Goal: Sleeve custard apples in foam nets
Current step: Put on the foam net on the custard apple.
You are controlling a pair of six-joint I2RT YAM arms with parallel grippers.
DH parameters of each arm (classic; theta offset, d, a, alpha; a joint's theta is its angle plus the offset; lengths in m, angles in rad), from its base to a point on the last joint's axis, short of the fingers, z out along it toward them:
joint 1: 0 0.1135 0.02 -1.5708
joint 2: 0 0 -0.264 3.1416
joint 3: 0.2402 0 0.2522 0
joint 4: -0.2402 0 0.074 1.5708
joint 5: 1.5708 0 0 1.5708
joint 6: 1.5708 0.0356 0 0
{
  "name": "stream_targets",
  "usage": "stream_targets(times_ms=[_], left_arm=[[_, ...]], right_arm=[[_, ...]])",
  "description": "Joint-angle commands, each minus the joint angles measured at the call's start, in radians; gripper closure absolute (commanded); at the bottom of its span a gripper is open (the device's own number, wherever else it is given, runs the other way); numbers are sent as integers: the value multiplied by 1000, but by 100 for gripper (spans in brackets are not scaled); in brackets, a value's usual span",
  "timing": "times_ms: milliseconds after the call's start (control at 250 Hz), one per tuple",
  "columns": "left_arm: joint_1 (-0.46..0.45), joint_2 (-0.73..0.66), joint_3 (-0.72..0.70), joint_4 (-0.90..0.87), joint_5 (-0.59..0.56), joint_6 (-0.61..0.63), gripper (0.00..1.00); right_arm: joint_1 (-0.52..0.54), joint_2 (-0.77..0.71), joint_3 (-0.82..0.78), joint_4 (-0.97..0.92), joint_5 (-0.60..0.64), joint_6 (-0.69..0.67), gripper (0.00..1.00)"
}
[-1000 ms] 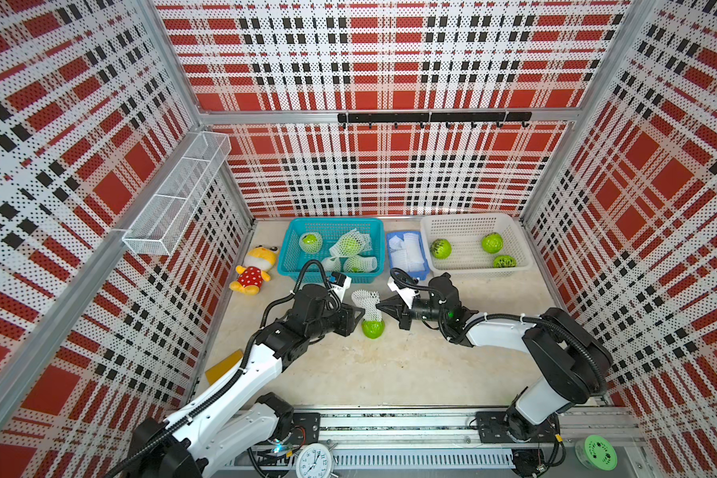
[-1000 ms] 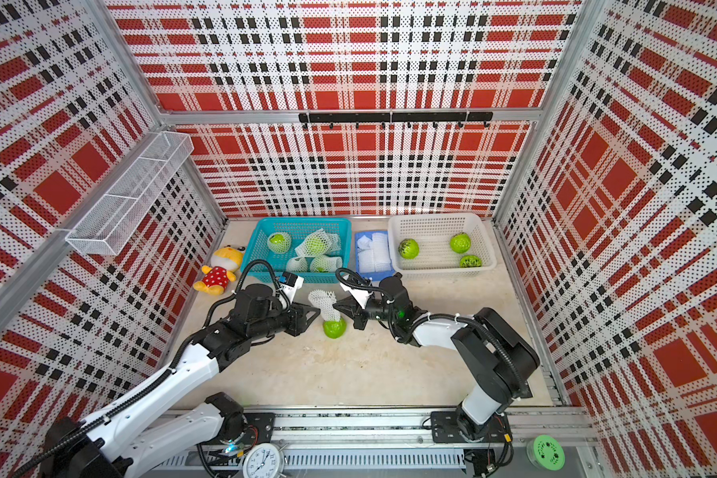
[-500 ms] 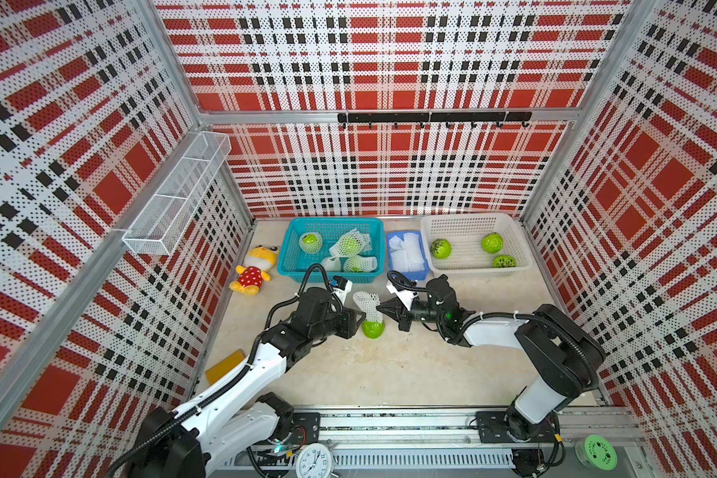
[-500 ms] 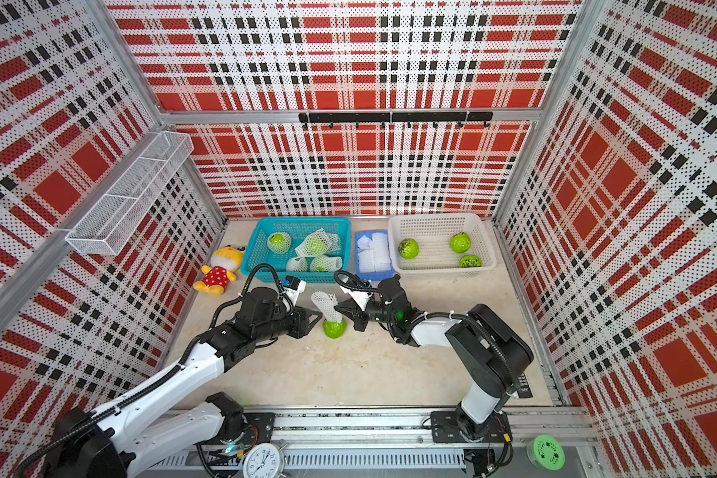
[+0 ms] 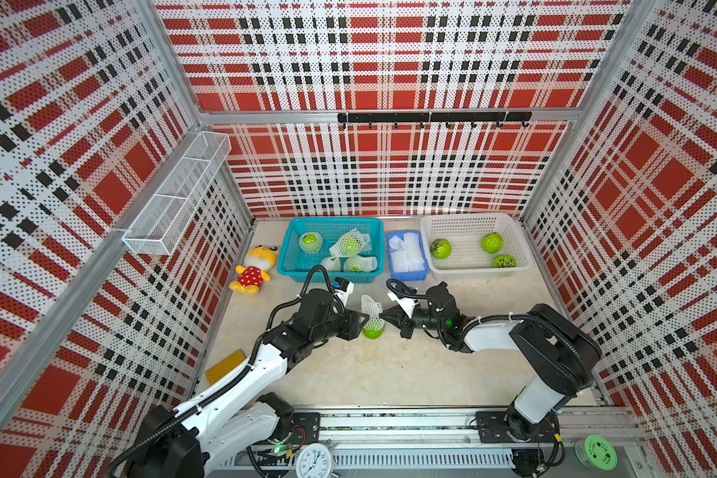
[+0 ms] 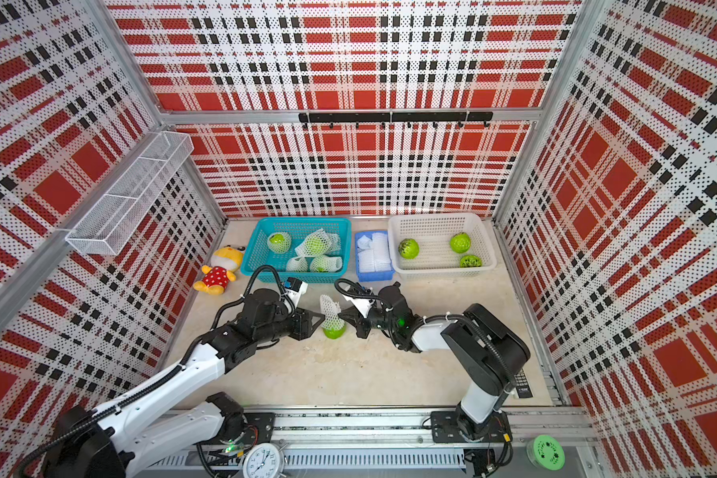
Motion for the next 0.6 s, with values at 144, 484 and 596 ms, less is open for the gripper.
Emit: stream_targets(times_ms=[144,484,596], left_arm=[[-29,-39,-49,-26,-57,-36,37],[-60,2,-102,66,-80,-62,25],[-76,27,-117,112,-86,-56,28]], right_arm=[[19,1,-14,22,24,-48,100],[24,13,-23,47,37,-45,100],[24,18,-24,51,39,-41,100]])
